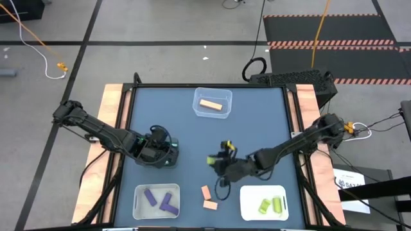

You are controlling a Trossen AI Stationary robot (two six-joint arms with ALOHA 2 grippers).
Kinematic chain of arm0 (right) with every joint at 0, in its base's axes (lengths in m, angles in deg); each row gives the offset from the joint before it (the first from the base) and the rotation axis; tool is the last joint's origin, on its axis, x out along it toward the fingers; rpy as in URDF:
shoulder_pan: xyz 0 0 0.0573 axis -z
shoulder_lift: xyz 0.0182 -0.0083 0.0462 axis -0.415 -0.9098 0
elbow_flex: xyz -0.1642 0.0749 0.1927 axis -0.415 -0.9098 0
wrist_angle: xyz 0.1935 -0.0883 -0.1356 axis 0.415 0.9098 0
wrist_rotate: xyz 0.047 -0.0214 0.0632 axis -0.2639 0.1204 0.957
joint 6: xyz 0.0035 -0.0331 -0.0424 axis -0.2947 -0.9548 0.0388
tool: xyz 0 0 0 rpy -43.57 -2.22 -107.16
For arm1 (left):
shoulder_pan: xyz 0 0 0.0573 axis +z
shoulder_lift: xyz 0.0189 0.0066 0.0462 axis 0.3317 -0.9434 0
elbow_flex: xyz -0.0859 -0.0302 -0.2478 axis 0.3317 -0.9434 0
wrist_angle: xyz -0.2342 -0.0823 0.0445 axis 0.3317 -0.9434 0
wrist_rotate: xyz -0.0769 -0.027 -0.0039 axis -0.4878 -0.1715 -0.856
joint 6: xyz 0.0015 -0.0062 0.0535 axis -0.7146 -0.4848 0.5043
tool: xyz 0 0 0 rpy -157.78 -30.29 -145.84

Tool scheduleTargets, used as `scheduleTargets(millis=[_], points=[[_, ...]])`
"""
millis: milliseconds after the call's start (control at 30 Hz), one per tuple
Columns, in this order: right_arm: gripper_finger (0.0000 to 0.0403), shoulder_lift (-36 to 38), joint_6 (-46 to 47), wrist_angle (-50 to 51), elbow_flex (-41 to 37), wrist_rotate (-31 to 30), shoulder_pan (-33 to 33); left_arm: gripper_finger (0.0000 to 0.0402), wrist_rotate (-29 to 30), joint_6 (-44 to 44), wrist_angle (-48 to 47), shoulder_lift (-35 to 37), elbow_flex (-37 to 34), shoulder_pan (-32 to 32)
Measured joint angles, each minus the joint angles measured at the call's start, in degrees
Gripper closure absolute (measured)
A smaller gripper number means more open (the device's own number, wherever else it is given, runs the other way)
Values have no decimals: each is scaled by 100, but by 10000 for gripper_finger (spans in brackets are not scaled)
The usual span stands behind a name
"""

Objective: Sort & place blocks by color
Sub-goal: Put the green blocks into the white bin

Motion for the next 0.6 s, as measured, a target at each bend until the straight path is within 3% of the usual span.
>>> scheduleTargets(millis=[100, 200, 400, 600], points=[[283, 274, -1009, -328, 2, -755, 59, 190, 181, 320, 422, 1, 0, 1], [283, 523, -1859, -767, 2, -1139, 133, 190, 378, 728, 948, 0, -2, 0], [282, 785, -2923, -1345, 4, -1183, 366, 190, 694, 1929, 2301, 0, -2, -1], [281, 817, -3184, -1333, 4, -1205, 660, 190, 735, 3051, 3380, 2, -2, -1]])
